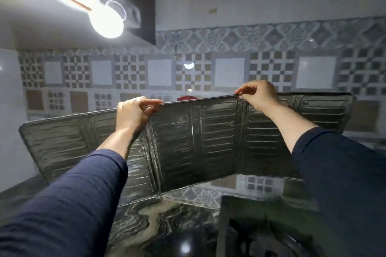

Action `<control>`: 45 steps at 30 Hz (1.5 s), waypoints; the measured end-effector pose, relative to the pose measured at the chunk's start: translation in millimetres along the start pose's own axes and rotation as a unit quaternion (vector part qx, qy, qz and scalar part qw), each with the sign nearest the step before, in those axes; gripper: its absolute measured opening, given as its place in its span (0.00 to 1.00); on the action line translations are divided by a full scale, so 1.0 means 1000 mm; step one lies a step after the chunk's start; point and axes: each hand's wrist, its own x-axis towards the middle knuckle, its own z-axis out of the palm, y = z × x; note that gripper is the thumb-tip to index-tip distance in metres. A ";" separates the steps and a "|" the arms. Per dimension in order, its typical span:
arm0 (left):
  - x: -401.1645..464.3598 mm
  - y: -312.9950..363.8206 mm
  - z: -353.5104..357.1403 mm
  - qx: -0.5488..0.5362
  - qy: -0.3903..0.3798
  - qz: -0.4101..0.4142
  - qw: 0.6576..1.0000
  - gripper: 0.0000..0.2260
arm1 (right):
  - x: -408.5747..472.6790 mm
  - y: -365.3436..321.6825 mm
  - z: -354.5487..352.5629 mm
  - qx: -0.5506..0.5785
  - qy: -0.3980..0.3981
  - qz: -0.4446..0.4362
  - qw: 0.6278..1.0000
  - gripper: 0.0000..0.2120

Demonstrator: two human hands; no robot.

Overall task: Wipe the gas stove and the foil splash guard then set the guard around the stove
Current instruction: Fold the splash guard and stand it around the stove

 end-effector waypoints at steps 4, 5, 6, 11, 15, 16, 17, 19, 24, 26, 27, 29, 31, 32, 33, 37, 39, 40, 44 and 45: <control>0.012 0.027 0.068 -0.009 -0.017 0.022 1.000 0.10 | 0.000 0.054 -0.031 -0.038 0.027 0.015 0.999 0.09; 0.013 0.032 0.086 -0.011 -0.021 0.034 0.999 0.10 | -0.001 0.068 -0.037 -0.049 0.034 0.017 0.998 0.09; 0.014 0.035 0.103 -0.017 -0.027 0.045 0.998 0.10 | -0.002 0.082 -0.042 -0.057 0.040 0.021 0.997 0.08; 0.006 0.046 0.181 -0.047 -0.072 0.055 0.995 0.09 | -0.006 0.153 -0.047 -0.069 0.037 0.045 0.996 0.09; -0.005 0.046 0.230 -0.070 -0.104 0.036 0.992 0.09 | -0.008 0.205 -0.037 -0.072 0.021 0.077 0.994 0.09; -0.009 0.044 0.241 -0.068 -0.114 0.035 0.991 0.09 | -0.010 0.217 -0.033 -0.069 0.018 0.086 0.994 0.09; -0.012 0.042 0.251 -0.069 -0.125 0.032 0.989 0.09 | -0.012 0.229 -0.028 -0.065 0.015 0.099 0.993 0.10; -0.019 0.038 0.269 -0.074 -0.145 0.018 0.987 0.09 | -0.018 0.250 -0.018 -0.060 0.012 0.121 0.991 0.11; -0.037 0.027 0.311 -0.079 -0.186 0.006 0.979 0.08 | -0.041 0.285 -0.002 -0.061 0.006 0.163 0.985 0.09; -0.043 0.024 0.326 -0.069 -0.196 0.015 0.978 0.08 | -0.052 0.298 0.003 -0.058 0.008 0.178 0.982 0.09; -0.046 0.024 0.332 -0.061 -0.197 0.025 0.978 0.08 | -0.057 0.304 0.005 -0.054 0.012 0.183 0.982 0.09; -0.050 0.026 0.340 -0.038 -0.191 0.057 0.979 0.08 | -0.064 0.313 0.007 -0.049 0.025 0.188 0.981 0.09; -0.050 0.027 0.344 -0.010 -0.181 0.084 0.980 0.09 | -0.065 0.317 0.008 -0.060 0.028 0.178 0.982 0.08; -0.049 0.028 0.345 -0.001 -0.180 0.088 0.980 0.10 | -0.064 0.318 0.008 -0.076 0.026 0.166 0.983 0.08; -0.048 0.028 0.346 0.002 -0.181 0.088 0.980 0.10 | -0.063 0.318 0.009 -0.098 0.026 0.151 0.983 0.09; -0.045 0.029 0.346 -0.008 -0.194 0.062 0.979 0.10 | -0.062 0.308 0.023 -0.176 0.017 0.109 0.978 0.09; -0.045 0.031 0.346 -0.011 -0.201 0.061 0.978 0.10 | -0.060 0.294 0.039 -0.159 -0.015 0.080 0.984 0.10; -0.047 0.034 0.347 -0.011 -0.205 0.062 0.977 0.10 | -0.058 0.286 0.050 -0.144 -0.034 0.060 0.987 0.11; -0.050 0.043 0.347 -0.014 -0.244 0.058 0.968 0.11 | -0.047 0.255 0.100 -0.094 -0.092 0.027 0.991 0.12; -0.046 0.035 0.340 -0.010 -0.247 0.055 0.967 0.12 | -0.042 0.244 0.115 -0.075 -0.096 0.029 0.992 0.12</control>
